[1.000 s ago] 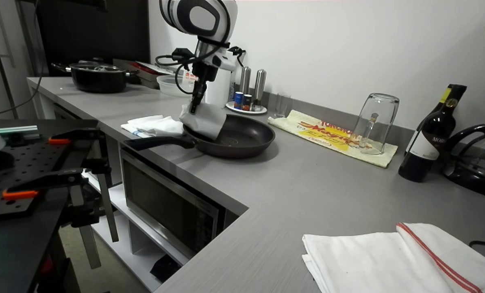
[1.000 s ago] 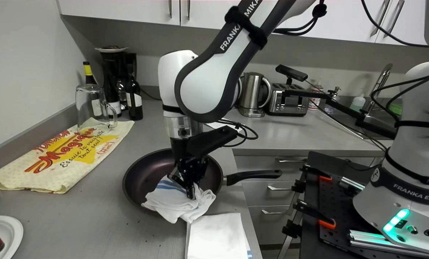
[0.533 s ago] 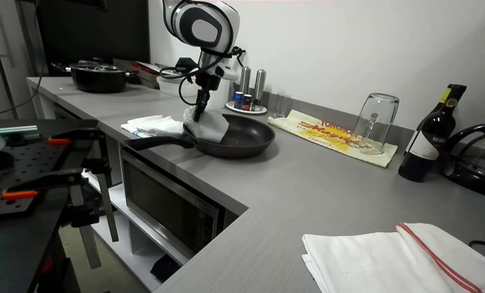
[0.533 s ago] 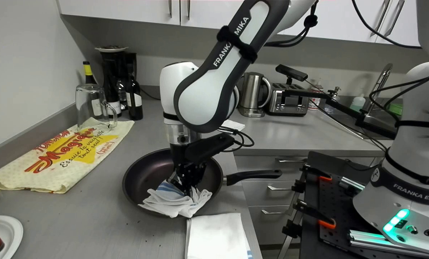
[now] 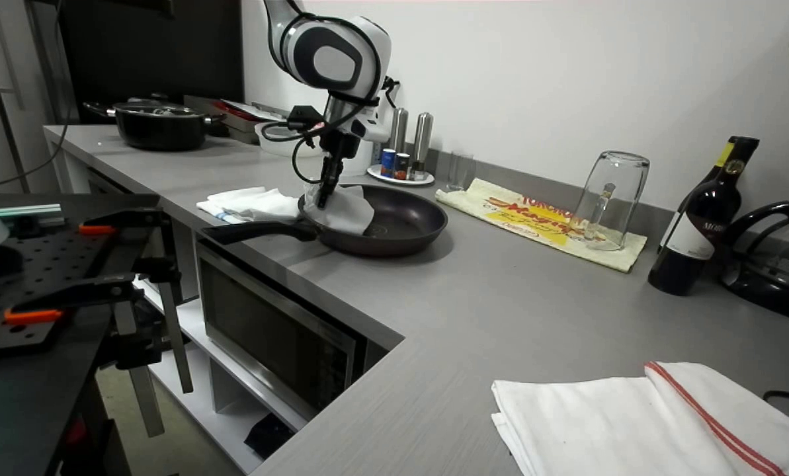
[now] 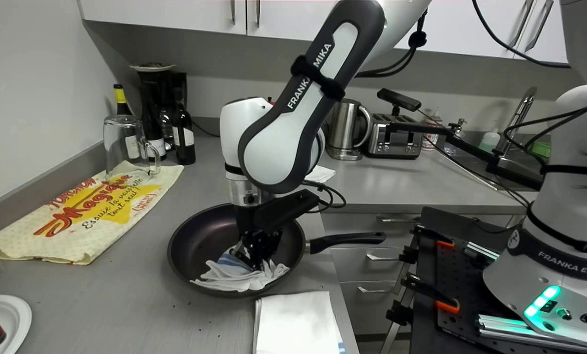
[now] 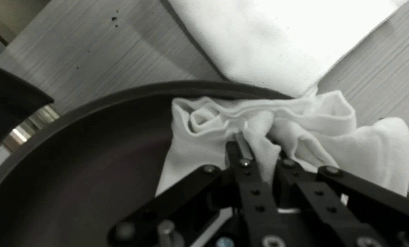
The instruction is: Wipe the pan with the white towel that is furthest from you
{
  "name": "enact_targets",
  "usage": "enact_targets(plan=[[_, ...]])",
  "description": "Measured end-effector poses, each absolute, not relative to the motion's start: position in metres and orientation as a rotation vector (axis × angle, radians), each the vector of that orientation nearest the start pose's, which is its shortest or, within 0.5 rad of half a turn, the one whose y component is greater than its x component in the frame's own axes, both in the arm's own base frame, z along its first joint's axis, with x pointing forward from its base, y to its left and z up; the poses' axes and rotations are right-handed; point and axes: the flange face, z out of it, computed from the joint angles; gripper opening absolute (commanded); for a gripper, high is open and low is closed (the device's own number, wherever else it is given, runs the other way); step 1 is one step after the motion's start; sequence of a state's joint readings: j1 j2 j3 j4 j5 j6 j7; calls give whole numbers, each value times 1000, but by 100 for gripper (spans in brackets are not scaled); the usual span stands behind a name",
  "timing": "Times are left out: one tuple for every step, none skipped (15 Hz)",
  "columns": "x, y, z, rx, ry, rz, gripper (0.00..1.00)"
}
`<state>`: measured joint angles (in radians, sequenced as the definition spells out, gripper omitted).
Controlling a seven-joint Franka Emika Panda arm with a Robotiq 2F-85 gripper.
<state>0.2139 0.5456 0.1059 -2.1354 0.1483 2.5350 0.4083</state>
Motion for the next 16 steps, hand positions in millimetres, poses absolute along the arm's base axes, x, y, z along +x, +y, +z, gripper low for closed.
enact_targets(plan=[[523,172,132,-3042,349,280,2],[524,171,129,-3045,352,278,2],[524,170,126,-3048,353,275,2],[525,170,125,-3051,353,273,2],[526,170,124,-3054,352,271,2],[526,170,124,-3062,345,268,2],[527,169,123,-3077,332,261,2],[527,169,123,-3099,314,253,2],[527,167,122,-3127,298,242,2],[527,166,121,-3156,284,230,2],[527,164,121,-3186,270,216,2],[528,162,121,-3213,262,201,2],[529,160,121,-3237,255,186,2],[530,157,121,-3259,253,172,2],[532,154,121,-3280,251,158,2],[534,150,121,-3300,250,142,2]])
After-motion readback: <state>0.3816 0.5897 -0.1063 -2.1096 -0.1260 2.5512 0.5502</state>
